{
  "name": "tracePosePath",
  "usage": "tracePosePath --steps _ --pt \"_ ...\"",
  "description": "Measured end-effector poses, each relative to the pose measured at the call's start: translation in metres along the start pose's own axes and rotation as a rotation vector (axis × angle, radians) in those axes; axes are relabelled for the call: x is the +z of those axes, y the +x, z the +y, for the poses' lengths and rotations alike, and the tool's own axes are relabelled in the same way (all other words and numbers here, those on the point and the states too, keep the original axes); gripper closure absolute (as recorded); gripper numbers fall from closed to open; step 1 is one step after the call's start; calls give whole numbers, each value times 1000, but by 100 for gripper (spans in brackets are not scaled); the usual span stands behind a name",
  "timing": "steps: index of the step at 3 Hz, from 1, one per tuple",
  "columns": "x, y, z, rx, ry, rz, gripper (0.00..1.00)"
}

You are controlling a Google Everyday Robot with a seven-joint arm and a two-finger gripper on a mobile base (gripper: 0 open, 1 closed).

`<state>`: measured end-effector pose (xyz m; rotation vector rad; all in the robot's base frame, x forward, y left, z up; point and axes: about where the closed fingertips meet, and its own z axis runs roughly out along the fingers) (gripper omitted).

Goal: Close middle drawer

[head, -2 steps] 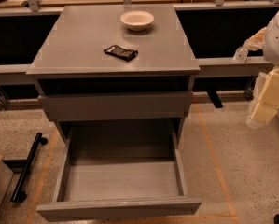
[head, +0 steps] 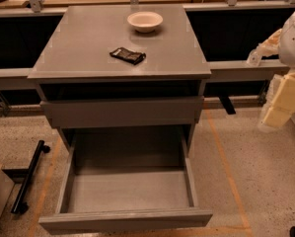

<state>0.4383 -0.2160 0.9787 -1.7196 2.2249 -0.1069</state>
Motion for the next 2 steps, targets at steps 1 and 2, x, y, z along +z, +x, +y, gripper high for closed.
tracePosePath --steps 1,2 --pt "20 6 7 -17 -13 -18 34" --pt "70 21 19 -37 -41 -29 58"
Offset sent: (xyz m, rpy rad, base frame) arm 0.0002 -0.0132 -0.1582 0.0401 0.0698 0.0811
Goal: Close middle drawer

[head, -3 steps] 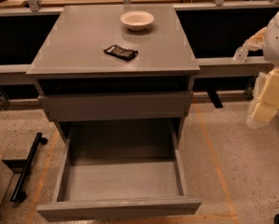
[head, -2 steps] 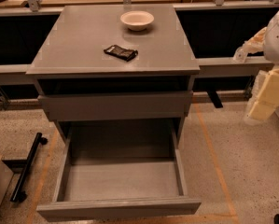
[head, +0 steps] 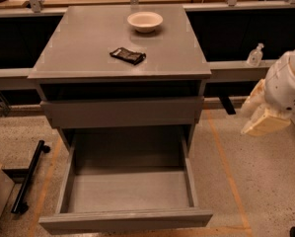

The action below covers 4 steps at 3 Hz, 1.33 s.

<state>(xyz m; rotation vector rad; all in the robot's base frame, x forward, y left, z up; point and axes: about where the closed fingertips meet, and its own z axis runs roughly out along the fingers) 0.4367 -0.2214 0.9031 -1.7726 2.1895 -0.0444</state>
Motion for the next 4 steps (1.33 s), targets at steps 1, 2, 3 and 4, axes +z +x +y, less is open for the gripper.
tracePosePath --steps 1,2,3,4 --pt "5 1 2 0 2 2 82" --pt "4 1 2 -1 6 3 100" --pt "28 -5 17 -25 -33 -22 100" --pt "85 -3 42 -34 -97 -70 100"
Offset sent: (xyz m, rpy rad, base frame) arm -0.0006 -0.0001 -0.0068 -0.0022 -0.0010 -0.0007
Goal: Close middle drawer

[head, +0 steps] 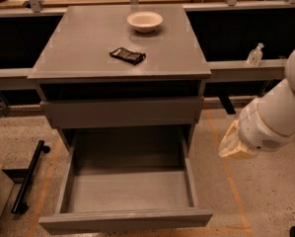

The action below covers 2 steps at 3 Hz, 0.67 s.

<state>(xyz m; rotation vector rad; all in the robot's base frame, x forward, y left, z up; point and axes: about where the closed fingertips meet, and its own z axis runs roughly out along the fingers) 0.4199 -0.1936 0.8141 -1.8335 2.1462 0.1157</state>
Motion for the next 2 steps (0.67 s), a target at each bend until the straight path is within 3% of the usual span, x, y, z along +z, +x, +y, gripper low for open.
tracePosePath --steps 1,2 --pt "88 11 17 29 -87 -17 100" --pt "102 15 20 39 -99 -22 100"
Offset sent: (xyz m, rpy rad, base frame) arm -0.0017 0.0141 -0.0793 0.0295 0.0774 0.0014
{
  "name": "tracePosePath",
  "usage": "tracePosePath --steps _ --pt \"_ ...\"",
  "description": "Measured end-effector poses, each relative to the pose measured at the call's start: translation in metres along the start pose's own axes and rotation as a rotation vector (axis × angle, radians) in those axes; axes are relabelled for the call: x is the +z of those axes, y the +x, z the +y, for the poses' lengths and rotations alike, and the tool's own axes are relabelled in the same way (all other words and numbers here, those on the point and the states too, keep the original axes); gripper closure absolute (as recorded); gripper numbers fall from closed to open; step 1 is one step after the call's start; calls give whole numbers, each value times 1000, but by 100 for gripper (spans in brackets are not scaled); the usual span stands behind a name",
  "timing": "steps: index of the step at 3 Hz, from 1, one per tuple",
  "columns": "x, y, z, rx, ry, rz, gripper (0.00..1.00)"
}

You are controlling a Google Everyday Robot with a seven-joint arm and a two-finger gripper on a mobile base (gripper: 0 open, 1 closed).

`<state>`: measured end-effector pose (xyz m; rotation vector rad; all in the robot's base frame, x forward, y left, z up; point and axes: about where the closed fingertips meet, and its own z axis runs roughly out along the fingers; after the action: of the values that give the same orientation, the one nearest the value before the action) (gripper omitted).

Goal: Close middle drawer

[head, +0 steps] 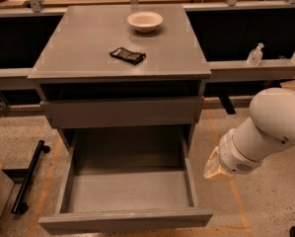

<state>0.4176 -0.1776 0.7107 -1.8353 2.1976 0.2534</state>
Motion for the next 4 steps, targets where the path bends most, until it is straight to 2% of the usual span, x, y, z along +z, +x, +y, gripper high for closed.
tracePosePath --steps 1,2,3,4 --pt "14 -8 3 -7 -7 -23 100" --pt "56 -10 3 -10 -39 -85 100" --pt "111 -3 5 -14 -112 -105 100" --pt "122 -1 8 -8 -135 -110 100"
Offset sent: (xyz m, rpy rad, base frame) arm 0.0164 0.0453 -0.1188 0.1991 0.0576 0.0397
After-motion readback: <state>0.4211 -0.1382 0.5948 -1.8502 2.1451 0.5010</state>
